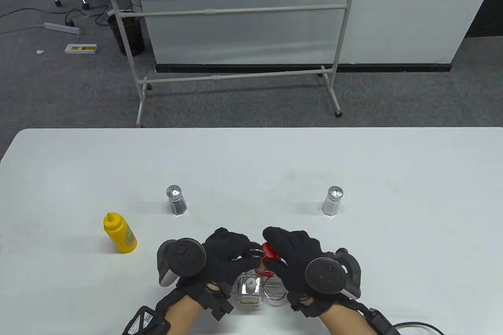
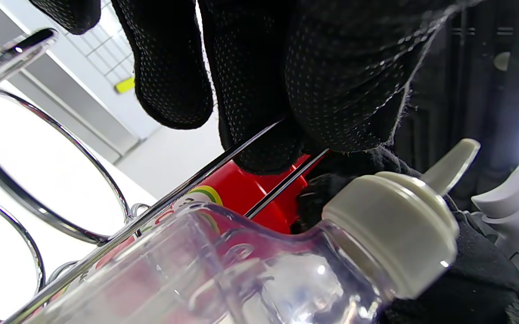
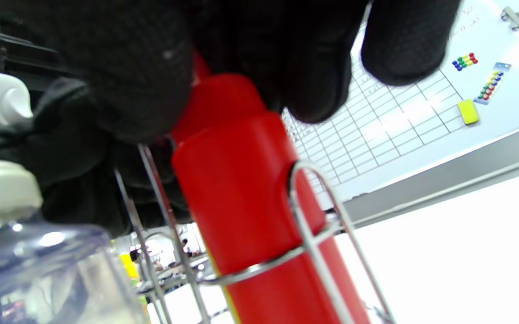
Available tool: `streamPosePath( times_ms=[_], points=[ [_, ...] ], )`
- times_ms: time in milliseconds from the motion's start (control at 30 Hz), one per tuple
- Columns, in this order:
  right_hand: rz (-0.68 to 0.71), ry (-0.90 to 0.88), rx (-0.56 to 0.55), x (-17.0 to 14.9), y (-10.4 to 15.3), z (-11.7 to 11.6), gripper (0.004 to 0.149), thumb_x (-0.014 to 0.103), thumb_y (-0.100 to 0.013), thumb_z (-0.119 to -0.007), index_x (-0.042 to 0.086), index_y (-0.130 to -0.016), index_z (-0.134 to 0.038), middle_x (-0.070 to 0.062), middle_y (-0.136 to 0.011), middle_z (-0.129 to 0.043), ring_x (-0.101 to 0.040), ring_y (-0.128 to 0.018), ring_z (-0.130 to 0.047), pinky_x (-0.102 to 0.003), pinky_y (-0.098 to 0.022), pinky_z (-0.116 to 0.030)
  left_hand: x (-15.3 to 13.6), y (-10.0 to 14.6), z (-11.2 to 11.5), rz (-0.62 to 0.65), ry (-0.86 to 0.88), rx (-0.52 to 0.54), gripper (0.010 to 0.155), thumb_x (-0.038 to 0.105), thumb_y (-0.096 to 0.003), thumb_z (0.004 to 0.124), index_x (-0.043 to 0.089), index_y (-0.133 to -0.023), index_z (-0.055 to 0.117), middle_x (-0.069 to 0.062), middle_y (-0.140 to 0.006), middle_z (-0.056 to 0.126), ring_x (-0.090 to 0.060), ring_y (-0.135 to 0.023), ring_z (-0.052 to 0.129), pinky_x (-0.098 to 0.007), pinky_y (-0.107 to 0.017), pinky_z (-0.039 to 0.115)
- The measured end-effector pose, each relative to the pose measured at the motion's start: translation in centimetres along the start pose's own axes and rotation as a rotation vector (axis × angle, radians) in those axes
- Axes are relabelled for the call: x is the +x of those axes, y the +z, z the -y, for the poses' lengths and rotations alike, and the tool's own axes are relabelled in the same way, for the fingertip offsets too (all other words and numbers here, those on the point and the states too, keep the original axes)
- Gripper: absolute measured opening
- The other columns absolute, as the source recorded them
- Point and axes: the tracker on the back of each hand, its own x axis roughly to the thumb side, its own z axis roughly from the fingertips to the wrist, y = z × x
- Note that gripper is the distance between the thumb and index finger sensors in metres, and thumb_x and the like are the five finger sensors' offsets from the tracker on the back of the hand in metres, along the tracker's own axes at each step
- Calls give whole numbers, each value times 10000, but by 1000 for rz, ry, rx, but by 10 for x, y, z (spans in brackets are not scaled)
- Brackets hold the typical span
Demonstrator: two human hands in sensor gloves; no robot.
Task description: Hold seasoning rack and insert seasoning bottles through ring holders
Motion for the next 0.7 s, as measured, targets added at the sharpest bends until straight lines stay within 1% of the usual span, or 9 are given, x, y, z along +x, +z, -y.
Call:
streamPosePath(
  times_ms=[100, 200, 267, 333, 367, 433, 533, 667, 700],
  points=[
    [-21, 40, -100, -19, -2, 20, 777, 537, -423, -815, 185, -1087, -619, -110, -1077, -739, -389, -906, -762, -590, -601, -651, 0, 0, -1, -1, 10, 8, 398, 440, -436, 950, 281, -801, 975, 10, -684, 1075, -350, -813, 945, -723, -686, 512],
    [-155, 146, -182, -58, -1, 36, 740, 543, -450, -755, 220, -1100, -607, -77, -1126, -678, -391, -1019, -650, -645, -666, -568, 0, 0, -2, -1, 10, 11, 400, 448, -438, 945, 282, -801, 975, 11, -683, 1075, -349, -813, 945, -723, -686, 513],
    [-350, 275, -138, -97, 2, 40, 753, 544, -465, -754, 266, -1129, -535, -54, -1192, -524, -406, -1092, -497, -673, -695, -488, 0, 1, -2, 0, 8, 14, 400, 448, -439, 945, 281, -801, 975, 12, -683, 1075, -349, -814, 944, -722, -686, 514],
    [-481, 340, -62, -125, 8, 38, 796, 557, -474, -758, 324, -1152, -411, -13, -1230, -352, -407, -1126, -345, -694, -711, -404, 0, 1, -3, 1, 5, 16, 401, 448, -438, 945, 283, -802, 974, 12, -684, 1075, -349, -814, 944, -723, -686, 512],
    [-536, 352, -39, -137, 11, 36, 814, 559, -477, -763, 349, -1154, -363, -38, -1231, -294, -412, -1127, -307, -698, -714, -385, 0, 1, -3, 0, 5, 17, 398, 448, -439, 945, 283, -801, 974, 11, -684, 1075, -349, -814, 944, -723, -686, 512],
    [-582, 338, -44, -152, 16, 30, 848, 543, -479, -782, 403, -1137, -266, -18, -1222, -192, -407, -1125, -280, -700, -716, -365, -1, 1, -4, -1, 5, 19, 402, 448, -438, 945, 281, -802, 974, 11, -683, 1076, -348, -814, 944, -723, -685, 513],
    [-620, 370, 13, -158, 12, 21, 895, 528, -484, -796, 459, -1103, -152, -4, -1199, -77, -410, -1126, -224, -704, -720, -339, -1, 1, -5, -4, 3, 24, 401, 448, -438, 945, 281, -801, 975, 10, -683, 1076, -349, -815, 942, -722, -686, 513],
    [-601, 415, 53, -153, -3, 7, 921, 489, -485, -812, 425, -1105, -135, 28, -1192, -59, -396, -1135, -232, -711, -718, -343, -2, 2, -8, -5, -7, 30, 401, 448, -437, 946, 283, -801, 975, 13, -685, 1075, -347, -815, 944, -722, -687, 512],
    [-607, 433, 94, -152, -8, 1, 929, 480, -488, -814, 417, -1102, -120, 34, -1186, -46, -389, -1135, -220, -709, -720, -337, -2, 2, -8, -5, -8, 32, 400, 448, -438, 946, 282, -801, 975, 11, -684, 1075, -348, -816, 943, -722, -687, 512]
  ],
)
